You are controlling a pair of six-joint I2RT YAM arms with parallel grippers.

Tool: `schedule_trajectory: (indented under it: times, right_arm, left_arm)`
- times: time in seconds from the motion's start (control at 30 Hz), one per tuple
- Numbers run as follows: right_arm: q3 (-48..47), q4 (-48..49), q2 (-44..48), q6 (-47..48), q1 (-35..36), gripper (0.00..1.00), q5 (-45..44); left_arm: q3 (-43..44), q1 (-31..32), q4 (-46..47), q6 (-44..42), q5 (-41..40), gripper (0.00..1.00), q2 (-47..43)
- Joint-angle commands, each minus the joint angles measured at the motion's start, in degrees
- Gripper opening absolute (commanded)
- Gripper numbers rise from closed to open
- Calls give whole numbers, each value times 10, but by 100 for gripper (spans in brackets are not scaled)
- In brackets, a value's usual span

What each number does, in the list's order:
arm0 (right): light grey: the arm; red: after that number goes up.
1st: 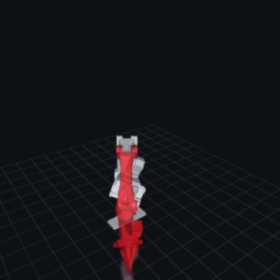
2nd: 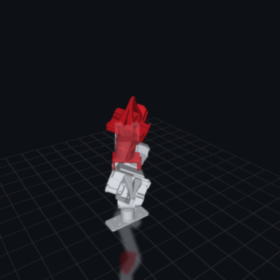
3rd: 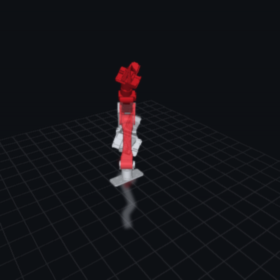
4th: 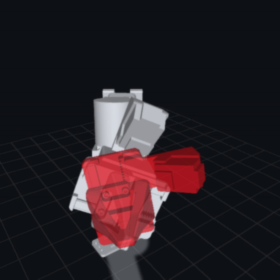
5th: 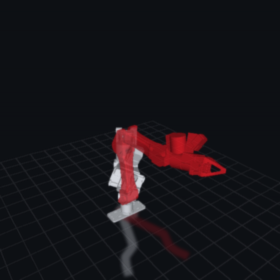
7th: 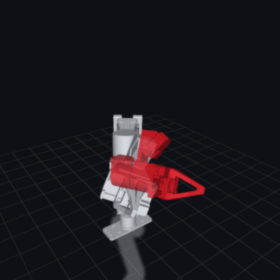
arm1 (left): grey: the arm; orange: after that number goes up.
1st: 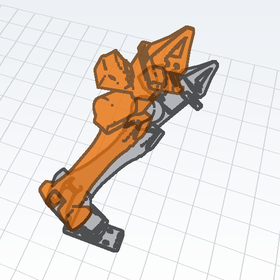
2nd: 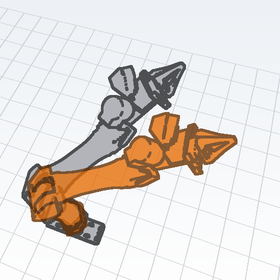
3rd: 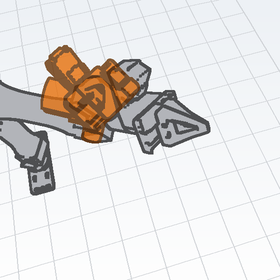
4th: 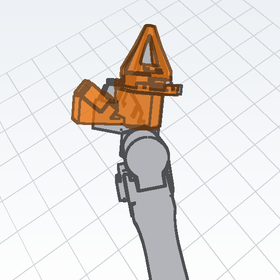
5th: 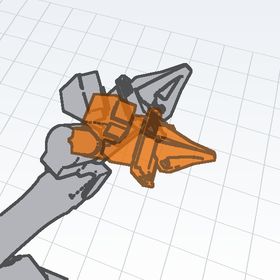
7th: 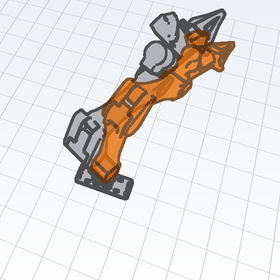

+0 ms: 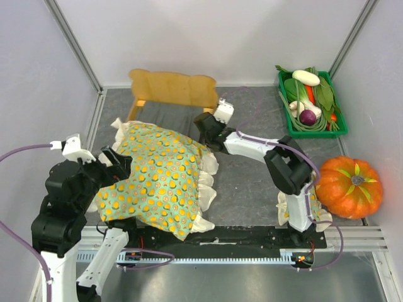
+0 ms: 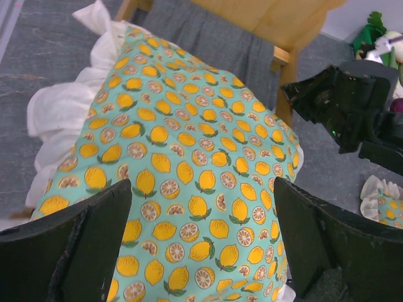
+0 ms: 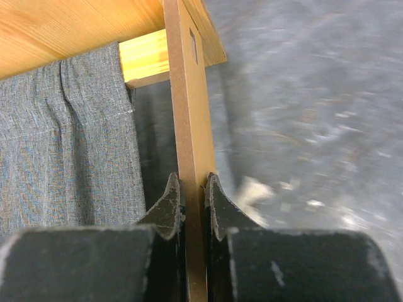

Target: Set up the pet bed

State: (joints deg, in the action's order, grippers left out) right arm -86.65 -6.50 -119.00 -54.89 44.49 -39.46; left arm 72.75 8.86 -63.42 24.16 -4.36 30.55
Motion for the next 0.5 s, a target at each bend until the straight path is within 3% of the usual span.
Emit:
schedule_trajectory:
  times: [0.0,0.17,0.3,0.33,0.37,0.4,0.47]
  right_arm:
    - [108,-12,126,-227,-46,0,-163]
    - [243,-47,192,-477,-35,0,-156]
    - [262,-47,197,-482,1,0,-102]
    - [266,-41,203,-459,16,22,-85]
    - [271,-33,221,-390,25,38,-85]
    - [279,-31,233,-365,33,65,-92]
    - [312,0,285,-279,39,82,-81]
  left_arm:
    - [-14,1,55,-14,57,99,28]
    - [-33,1,78,-12,88,99,41]
    - [-55,1,82,-2,91,99,37]
    - [-66,0,80,2,92,99,36]
    - [-71,1,78,4,94,99,36]
    - [-77,1,77,8,92,99,31]
    - [-96,1,78,12,86,99,24]
